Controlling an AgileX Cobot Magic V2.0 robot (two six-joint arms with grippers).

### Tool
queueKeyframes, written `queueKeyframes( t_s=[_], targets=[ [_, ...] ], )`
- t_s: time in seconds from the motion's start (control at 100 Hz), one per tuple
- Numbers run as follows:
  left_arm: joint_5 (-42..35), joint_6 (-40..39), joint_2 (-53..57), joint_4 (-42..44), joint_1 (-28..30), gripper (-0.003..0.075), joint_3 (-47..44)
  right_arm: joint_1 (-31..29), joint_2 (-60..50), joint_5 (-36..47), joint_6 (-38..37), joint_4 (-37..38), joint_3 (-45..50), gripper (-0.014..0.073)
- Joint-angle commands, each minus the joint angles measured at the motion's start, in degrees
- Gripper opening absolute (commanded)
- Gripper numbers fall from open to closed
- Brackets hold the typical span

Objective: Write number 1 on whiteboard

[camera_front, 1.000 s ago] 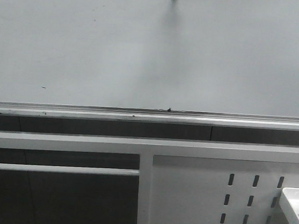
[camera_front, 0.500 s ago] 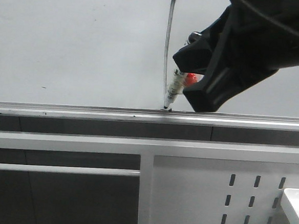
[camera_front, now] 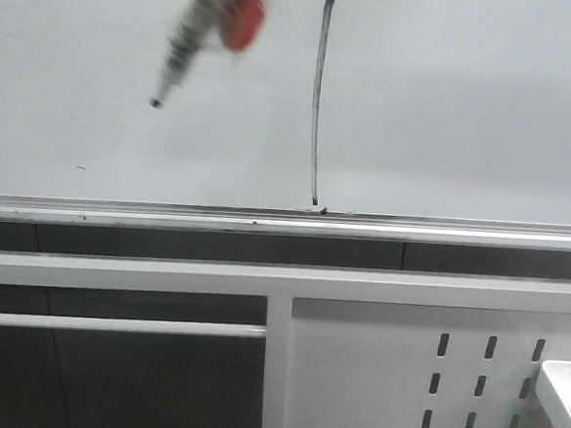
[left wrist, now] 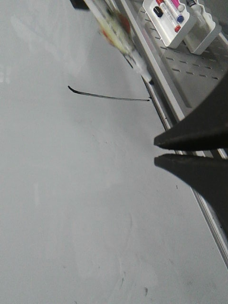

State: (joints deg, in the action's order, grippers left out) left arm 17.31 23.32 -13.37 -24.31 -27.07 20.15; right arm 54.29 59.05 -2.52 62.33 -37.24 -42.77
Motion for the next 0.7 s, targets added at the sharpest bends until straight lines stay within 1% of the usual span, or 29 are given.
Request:
queueKeyframes(
  t_s=[0.0,0.11,0.13,0.18,0.23,0.26,0.33,0.38,0.49,0.61,0.69],
  targets=[
    [-1.7,0.4,-0.6,-1.2,0.1,0.0066,2.4,1.3,-2.3,-3.5,0.6,0.0,-5.8,-0.0077],
    [5.0,4.4,-2.4,-1.2,0.1,0.0237,6.1,1.3,-1.8,-9.7,0.6,-1.5,-10.2,-0.0077],
    [6.5,5.4,-2.8,-1.2,0.1,0.026,7.2,1.3,-1.5,-10.5,0.6,-1.5,-10.8,-0.0077],
    [10.0,7.5,-4.4,-1.3,0.1,0.0288,10.1,1.3,-0.8,-12.3,0.6,-1.5,-12.2,-0.0077],
    [13.6,11.0,-6.1,-2.1,0.1,0.0277,13.3,1.3,0.0,-13.8,0.6,-1.5,-13.3,-0.0077],
    [15.6,14.5,-7.1,-3.0,0.1,0.0269,15.1,1.3,0.5,-14.9,0.6,-1.5,-13.9,-0.0077],
    [21.0,22.5,-10.1,-6.5,0.1,0.024,19.4,1.3,1.7,-17.2,0.6,-1.4,-15.2,-0.0077],
    [24.6,26.3,-12.3,-9.6,0.1,0.0223,21.9,1.3,2.6,-18.8,0.6,-1.4,-16.1,-0.0077],
    [28.8,29.4,-17.3,-13.9,0.1,0.0221,25.5,2.1,4.2,-21.3,0.7,-0.9,-18.2,-0.0077],
    [33.3,33.7,-21.8,-17.6,0.1,0.0221,27.3,4.0,4.4,-21.2,0.7,1.4,-19.5,-0.0077],
    [35.7,37.5,-24.0,-21.5,0.1,0.0221,27.5,4.3,4.4,-21.1,0.7,2.9,-19.6,-0.0077]
  ],
)
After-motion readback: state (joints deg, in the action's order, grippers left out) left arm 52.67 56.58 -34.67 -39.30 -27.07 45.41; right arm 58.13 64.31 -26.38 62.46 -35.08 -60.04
